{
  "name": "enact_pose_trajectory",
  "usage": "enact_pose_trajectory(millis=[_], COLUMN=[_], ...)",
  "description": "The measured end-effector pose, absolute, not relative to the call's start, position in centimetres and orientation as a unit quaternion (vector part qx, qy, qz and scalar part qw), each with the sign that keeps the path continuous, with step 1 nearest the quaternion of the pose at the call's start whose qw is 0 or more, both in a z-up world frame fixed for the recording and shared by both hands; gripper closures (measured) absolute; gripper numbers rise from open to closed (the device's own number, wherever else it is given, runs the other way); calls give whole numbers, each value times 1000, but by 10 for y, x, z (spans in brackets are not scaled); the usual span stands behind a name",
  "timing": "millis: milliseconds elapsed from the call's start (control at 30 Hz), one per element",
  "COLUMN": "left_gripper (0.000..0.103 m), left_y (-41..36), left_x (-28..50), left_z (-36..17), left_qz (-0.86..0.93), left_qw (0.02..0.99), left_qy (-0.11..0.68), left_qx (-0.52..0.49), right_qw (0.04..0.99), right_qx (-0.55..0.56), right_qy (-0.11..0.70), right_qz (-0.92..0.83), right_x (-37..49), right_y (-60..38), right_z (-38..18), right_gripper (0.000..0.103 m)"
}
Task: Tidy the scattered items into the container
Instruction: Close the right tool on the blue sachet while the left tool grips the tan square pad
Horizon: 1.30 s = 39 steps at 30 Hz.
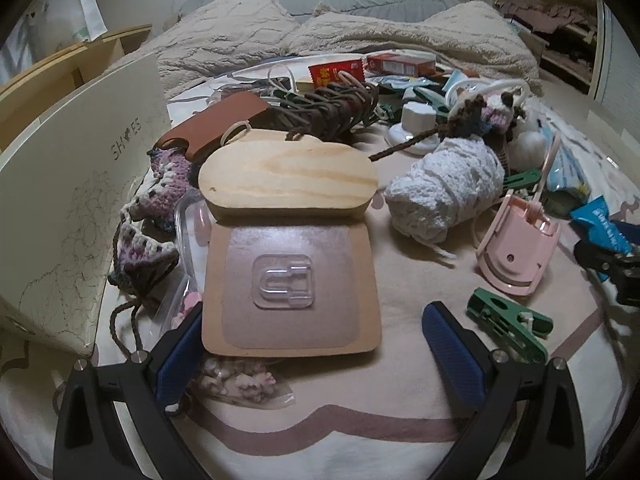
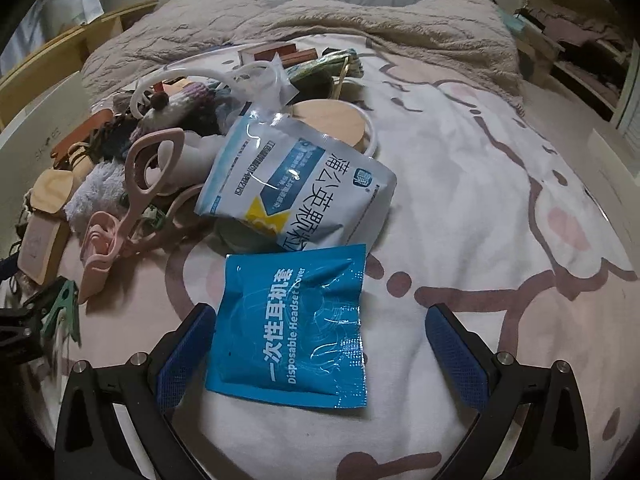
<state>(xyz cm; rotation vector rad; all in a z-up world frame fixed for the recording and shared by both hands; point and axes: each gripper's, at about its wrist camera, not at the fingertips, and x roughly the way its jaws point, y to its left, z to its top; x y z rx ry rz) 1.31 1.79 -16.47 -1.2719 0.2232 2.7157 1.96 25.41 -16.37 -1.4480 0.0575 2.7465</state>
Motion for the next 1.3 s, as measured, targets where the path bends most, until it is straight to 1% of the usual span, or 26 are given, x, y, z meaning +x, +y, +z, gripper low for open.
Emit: enact_pose_trajectory(millis=[167, 333, 400, 467, 533, 600, 667, 733, 800, 900, 967, 1100, 1300], left_gripper=[2, 4, 5, 5, 5, 5, 5, 6, 13, 17, 20, 27, 27], left_y=[8, 4, 6, 9, 14, 18, 20, 20, 19, 17, 16, 13, 12], left_x=[12, 10, 9, 9, 9, 8, 8, 7, 5, 2, 3, 3, 3], left_z=[-153, -144, -145, -147, -149, -151, -153, -155, -157, -158, -158, -157, -156], left_qz=[912, 924, 924, 923, 922, 921, 919, 918, 916, 914, 915, 916, 916], left_qw=[61, 41, 43, 45, 47, 49, 50, 48, 46, 43, 41, 38, 38], left_qy=[38, 45, 49, 59, 73, 83, 89, 91, 90, 86, 85, 79, 78], left_qx=[-403, -376, -376, -377, -376, -378, -380, -384, -388, -394, -393, -391, -391], right_qw=[15, -7, -6, -5, -13, -17, -18, -17, -16, -16, -20, -24, -25], right_qx=[-452, -445, -441, -436, -431, -429, -427, -428, -428, -428, -425, -423, -424], right_qy=[26, 18, 19, 17, 16, 12, 10, 8, 7, 4, 3, -5, 5], right_qz=[891, 895, 897, 900, 902, 903, 904, 904, 903, 904, 905, 906, 905], right_x=[24, 26, 26, 26, 27, 27, 27, 27, 27, 28, 28, 30, 31], right_y=[256, 252, 251, 251, 250, 248, 247, 246, 246, 245, 244, 243, 244], right_z=[-163, -161, -159, -157, -156, -155, -154, -154, -154, -154, -153, -151, -149], right_gripper=[0, 0, 6, 15, 21, 25, 32, 34, 34, 36, 41, 45, 48])
